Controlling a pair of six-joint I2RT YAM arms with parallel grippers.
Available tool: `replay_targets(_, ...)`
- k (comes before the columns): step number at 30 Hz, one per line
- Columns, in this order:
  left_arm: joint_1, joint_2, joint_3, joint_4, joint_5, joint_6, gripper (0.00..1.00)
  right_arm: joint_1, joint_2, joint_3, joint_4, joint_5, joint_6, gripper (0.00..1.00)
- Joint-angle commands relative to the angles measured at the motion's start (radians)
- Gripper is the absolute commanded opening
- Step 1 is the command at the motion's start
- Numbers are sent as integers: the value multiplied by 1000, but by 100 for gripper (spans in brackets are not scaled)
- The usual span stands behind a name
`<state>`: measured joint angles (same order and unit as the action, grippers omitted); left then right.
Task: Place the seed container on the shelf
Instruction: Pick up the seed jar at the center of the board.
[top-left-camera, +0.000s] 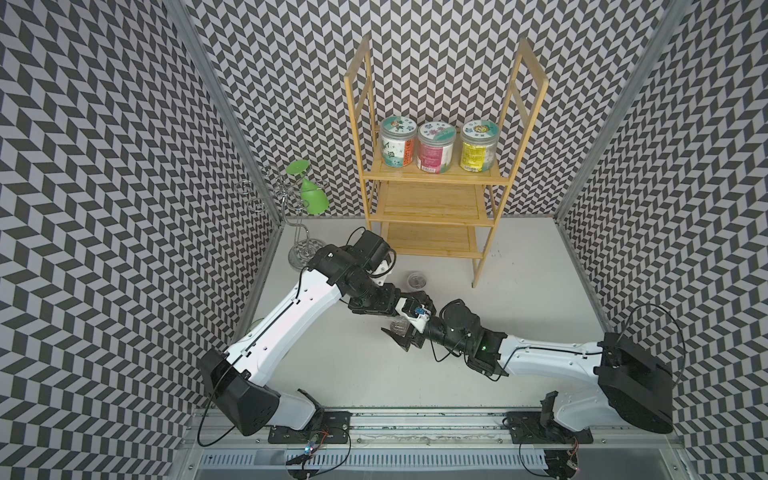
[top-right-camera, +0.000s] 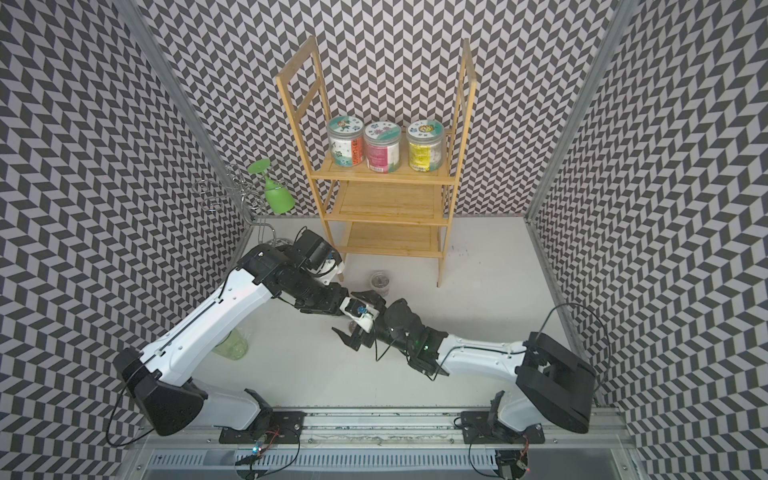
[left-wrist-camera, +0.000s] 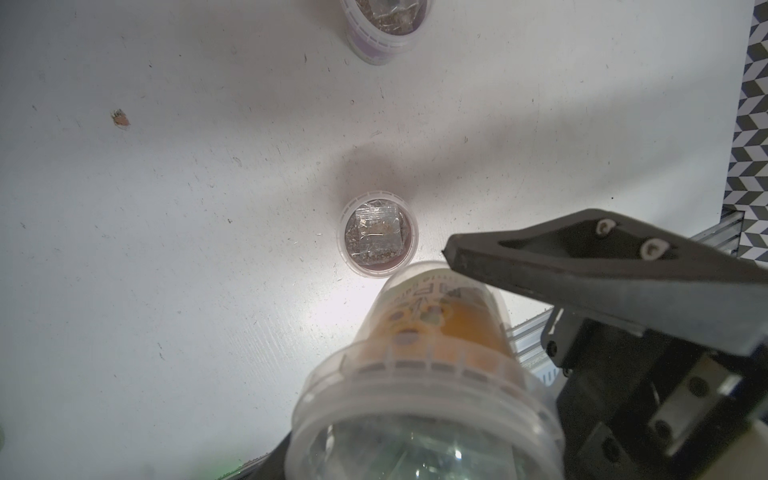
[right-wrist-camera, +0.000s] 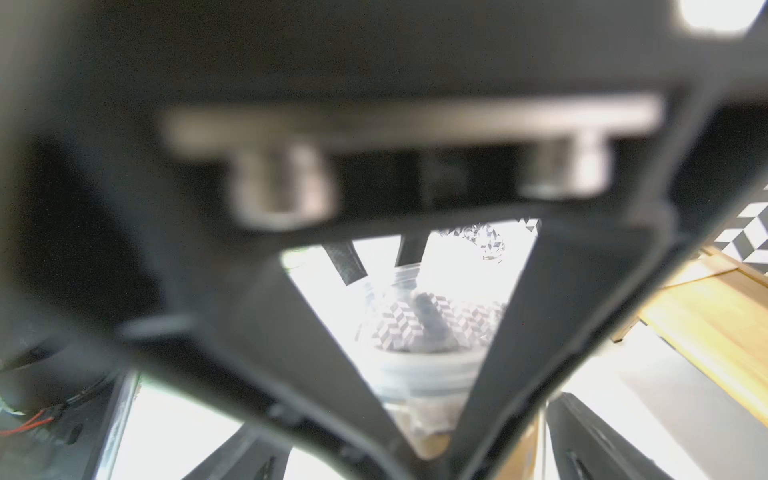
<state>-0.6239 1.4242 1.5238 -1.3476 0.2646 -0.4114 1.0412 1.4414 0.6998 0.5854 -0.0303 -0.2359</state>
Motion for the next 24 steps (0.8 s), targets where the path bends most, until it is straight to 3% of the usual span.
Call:
replay_targets(1, -11, -27, 18, 11, 25, 14, 65, -11, 12, 33, 56, 13, 34, 95)
replay_targets(11, -17, -32, 12, 12, 38, 41, 65, -27, 20, 43, 53, -3, 55, 85)
replay_targets(24, -20, -33, 7, 12, 56, 49, 70, -31, 8, 41, 44, -11, 50, 62)
